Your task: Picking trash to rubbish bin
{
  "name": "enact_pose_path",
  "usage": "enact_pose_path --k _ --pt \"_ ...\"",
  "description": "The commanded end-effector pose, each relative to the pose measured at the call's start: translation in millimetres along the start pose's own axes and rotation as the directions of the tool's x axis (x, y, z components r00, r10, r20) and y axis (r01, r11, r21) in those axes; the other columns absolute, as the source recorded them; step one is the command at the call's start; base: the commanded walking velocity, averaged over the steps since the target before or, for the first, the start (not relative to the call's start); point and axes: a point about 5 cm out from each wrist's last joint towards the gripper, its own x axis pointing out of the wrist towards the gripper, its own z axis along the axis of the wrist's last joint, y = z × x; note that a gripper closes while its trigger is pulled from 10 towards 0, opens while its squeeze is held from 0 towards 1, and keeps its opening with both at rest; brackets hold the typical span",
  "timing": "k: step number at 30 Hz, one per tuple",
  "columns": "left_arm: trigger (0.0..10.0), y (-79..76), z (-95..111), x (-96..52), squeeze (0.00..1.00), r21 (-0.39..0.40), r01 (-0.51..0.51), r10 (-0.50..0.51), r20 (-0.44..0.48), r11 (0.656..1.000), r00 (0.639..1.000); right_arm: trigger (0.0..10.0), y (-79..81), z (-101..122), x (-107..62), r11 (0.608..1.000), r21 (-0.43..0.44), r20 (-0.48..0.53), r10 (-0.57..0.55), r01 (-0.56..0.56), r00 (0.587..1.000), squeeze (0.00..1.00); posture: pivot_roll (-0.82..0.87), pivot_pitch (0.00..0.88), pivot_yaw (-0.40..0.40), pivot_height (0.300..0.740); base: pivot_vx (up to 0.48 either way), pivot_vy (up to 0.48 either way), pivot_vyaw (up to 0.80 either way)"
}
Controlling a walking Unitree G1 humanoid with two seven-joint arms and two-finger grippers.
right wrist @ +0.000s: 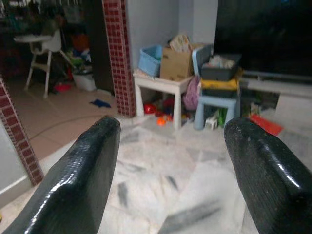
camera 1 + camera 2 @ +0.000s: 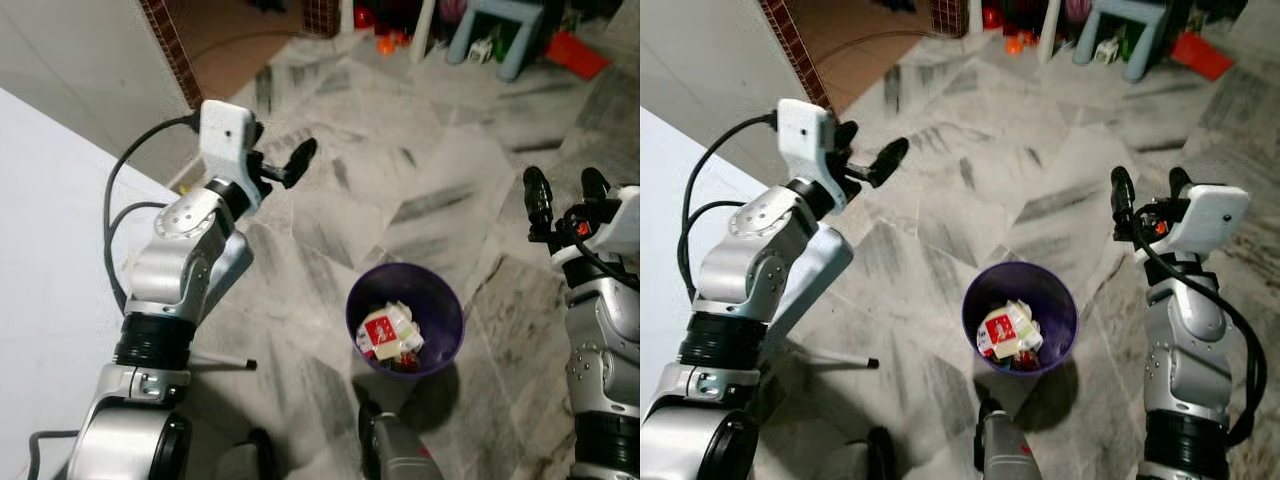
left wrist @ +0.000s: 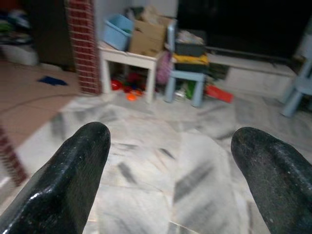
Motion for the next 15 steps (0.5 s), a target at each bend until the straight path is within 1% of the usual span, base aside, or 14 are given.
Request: enact_pose_path --k 1,4,8,10,11,12,14,15 --pt "10.0 8.3 -5.0 -7.7 0.00 0.009 -0.066 0.066 -0.015 0.998 0.998 10.0 -0.1 0.4 -3.5 0.999 -0.018 -0.021 -0.037 0.037 0.999 0.00 -0.09 0.122 0.022 0.740 0.000 0.000 0.00" --pt "10.0 11.1 -17.1 -13.5 0.00 0.041 -0.131 0.134 -0.055 0.990 0.990 10.0 3.1 0.2 -5.4 0.997 -0.037 -0.043 -0.074 0.072 0.996 0.00 -0.09 0.101 0.022 0.740 0.000 0.000 0.00" --pt "10.0 12.7 -24.9 -16.3 0.00 0.054 -0.167 0.171 -0.075 0.985 0.982 10.0 6.4 -2.2 -8.2 0.996 -0.044 -0.059 -0.083 0.080 0.995 0.00 -0.09 0.087 0.022 0.740 0.000 0.000 0.00" --pt "10.0 13.7 -31.2 -18.7 0.00 0.071 -0.200 0.206 -0.078 0.977 0.975 10.0 12.3 -7.0 -13.2 0.996 -0.041 -0.079 -0.083 0.080 0.993 0.00 -0.09 0.061 0.023 0.740 0.000 0.000 0.00" --pt "10.0 13.7 -31.2 -18.7 0.00 0.071 -0.200 0.206 -0.078 0.977 0.975 10.0 12.3 -7.0 -13.2 0.996 -0.041 -0.079 -0.083 0.080 0.993 0.00 -0.09 0.061 0.023 0.740 0.000 0.000 0.00" --pt "10.0 12.8 -37.1 -20.6 0.00 0.072 -0.209 0.215 -0.080 0.975 0.973 10.0 16.7 -12.5 -18.2 0.996 -0.049 -0.095 -0.084 0.080 0.992 0.00 -0.09 0.051 0.023 0.740 0.000 0.000 0.00" --pt "10.0 11.9 -40.6 -22.1 0.00 0.084 -0.211 0.217 -0.074 0.974 0.973 10.0 18.7 -16.3 -21.4 0.995 -0.056 -0.107 -0.094 0.088 0.990 0.00 -0.09 0.038 0.022 0.740 0.000 0.000 0.00" --pt "10.0 10.7 -43.2 -22.7 0.00 0.073 -0.207 0.213 -0.079 0.976 0.974 10.0 19.0 -18.7 -23.3 0.994 -0.050 -0.116 -0.105 0.099 0.988 0.00 -0.09 0.037 0.021 0.740 0.000 0.000 0.00"
